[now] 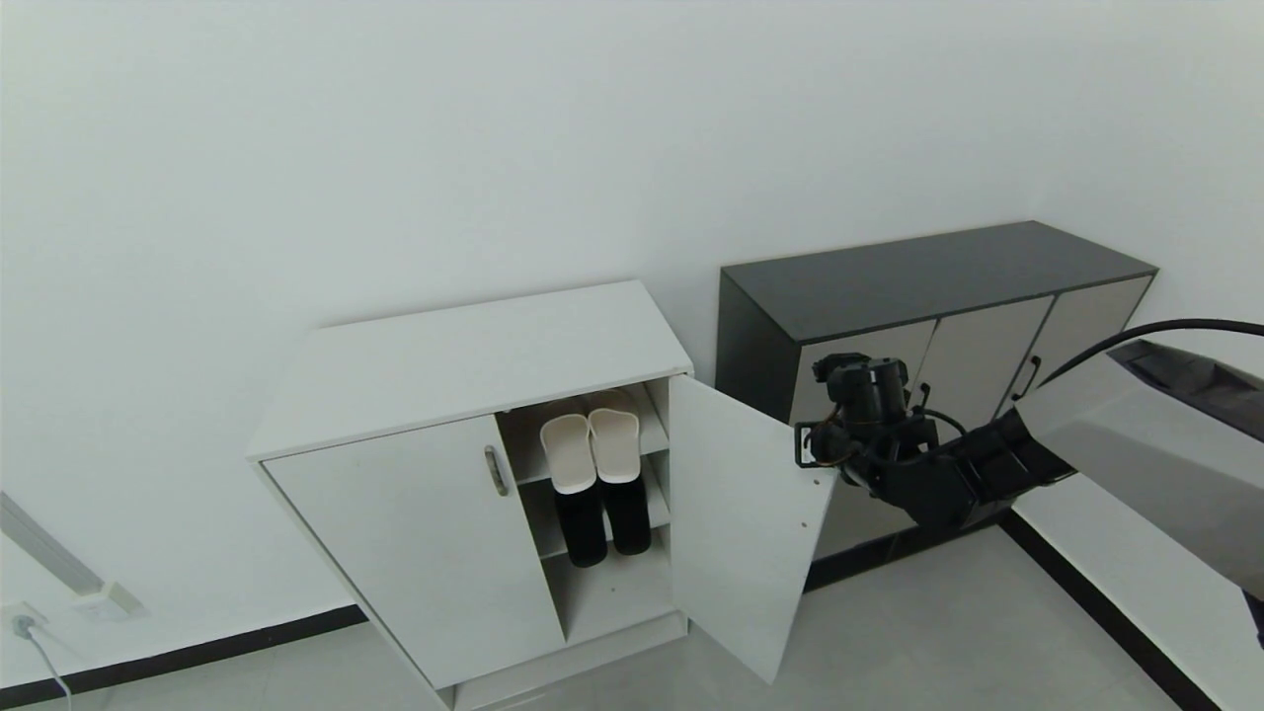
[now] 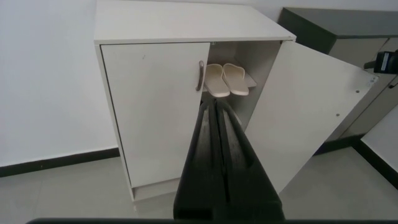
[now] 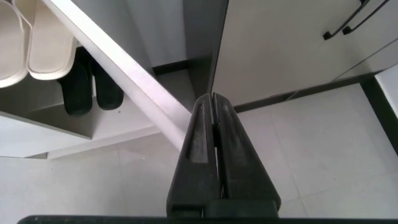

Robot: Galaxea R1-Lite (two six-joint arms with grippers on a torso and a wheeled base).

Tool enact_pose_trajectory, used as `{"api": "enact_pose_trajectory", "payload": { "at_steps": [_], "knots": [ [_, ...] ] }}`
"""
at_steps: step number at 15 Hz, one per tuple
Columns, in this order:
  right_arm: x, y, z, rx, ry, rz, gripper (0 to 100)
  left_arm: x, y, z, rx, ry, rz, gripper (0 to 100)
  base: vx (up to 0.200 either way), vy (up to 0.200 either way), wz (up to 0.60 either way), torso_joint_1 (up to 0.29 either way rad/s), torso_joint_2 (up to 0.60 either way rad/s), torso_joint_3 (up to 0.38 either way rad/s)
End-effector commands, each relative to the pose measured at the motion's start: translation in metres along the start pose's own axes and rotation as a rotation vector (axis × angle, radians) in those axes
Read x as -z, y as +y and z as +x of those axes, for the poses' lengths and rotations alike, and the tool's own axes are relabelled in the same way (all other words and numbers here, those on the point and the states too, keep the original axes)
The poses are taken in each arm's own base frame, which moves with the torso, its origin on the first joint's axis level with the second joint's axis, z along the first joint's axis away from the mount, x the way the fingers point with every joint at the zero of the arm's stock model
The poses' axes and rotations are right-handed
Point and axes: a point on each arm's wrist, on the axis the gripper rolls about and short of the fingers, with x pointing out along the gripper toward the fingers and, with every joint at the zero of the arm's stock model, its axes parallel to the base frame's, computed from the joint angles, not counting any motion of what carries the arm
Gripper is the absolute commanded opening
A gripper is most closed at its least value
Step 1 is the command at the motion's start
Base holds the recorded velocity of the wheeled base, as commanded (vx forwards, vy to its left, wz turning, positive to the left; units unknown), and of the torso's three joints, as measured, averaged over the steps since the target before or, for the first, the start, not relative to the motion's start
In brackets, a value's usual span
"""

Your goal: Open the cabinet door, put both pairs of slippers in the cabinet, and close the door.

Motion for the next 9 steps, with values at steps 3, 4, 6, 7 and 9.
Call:
{"api": "enact_pose_trajectory", "payload": {
  "at_steps": [3,4,6,7,9],
  "knots": [
    [0.004,0.008,-0.004,-0.017,0.009,-0.011,0,0.000,0.000,0.000,0.000,0.001,0.000,0,0.000,0.000,0.00,0.000,0.00,0.000],
    [0.008,0.014,-0.009,-0.032,0.016,-0.021,0,0.000,0.000,0.000,0.000,0.001,0.000,0,0.000,0.000,0.00,0.000,0.00,0.000],
    [0.013,0.037,-0.029,-0.093,0.024,-0.048,0,0.000,0.000,0.000,0.000,0.001,0.000,0,0.000,0.000,0.00,0.000,0.00,0.000],
    [0.011,0.048,-0.041,-0.127,0.009,-0.053,0,0.000,0.000,0.000,0.000,0.001,0.000,0,0.000,0.000,0.00,0.000,0.00,0.000],
    [0.015,0.065,-0.063,-0.185,0.012,-0.077,0,0.000,0.000,0.000,0.000,0.001,0.000,0,0.000,0.000,0.00,0.000,0.00,0.000]
  ]
}}
